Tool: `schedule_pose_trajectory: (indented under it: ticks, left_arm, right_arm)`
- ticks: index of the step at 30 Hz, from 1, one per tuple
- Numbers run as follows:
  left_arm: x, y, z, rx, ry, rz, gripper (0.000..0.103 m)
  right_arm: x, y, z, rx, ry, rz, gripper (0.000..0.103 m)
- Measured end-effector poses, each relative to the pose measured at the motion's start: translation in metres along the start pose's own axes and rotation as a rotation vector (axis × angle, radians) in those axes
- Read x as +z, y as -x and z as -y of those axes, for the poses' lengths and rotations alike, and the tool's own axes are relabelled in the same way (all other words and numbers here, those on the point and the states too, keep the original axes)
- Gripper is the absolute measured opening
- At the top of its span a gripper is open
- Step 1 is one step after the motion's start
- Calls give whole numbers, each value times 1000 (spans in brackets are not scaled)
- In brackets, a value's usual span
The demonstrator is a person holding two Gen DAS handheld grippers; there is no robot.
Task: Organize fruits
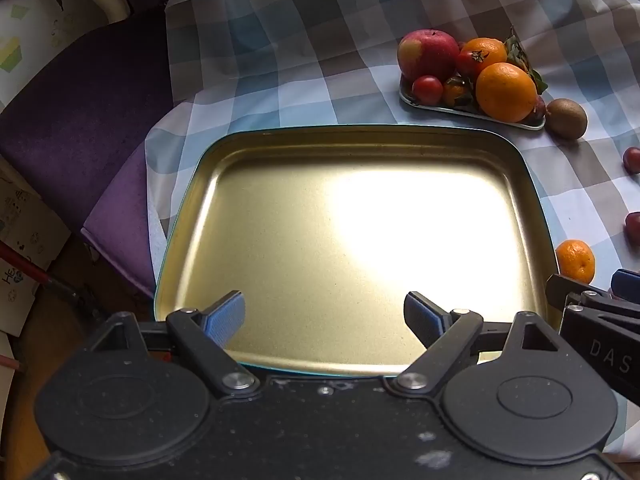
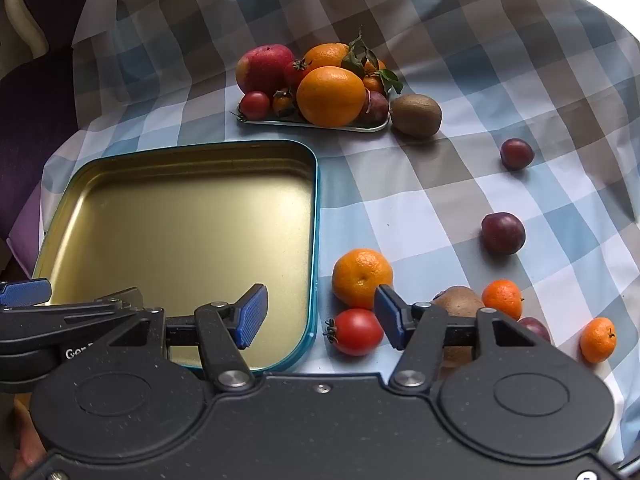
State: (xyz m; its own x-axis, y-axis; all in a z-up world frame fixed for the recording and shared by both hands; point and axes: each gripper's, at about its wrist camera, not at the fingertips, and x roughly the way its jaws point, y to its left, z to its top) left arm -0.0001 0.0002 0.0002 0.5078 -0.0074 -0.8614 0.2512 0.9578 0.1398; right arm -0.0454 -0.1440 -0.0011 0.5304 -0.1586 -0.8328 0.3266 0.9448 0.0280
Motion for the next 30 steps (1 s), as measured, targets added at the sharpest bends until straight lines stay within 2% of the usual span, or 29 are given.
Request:
schedule_pose_trajectory:
  ticks: [30]
  left_arm:
    - [2,5,1,9,-12,13,90]
  right_arm:
    - [-3,-4,1,0,-1,-16,62]
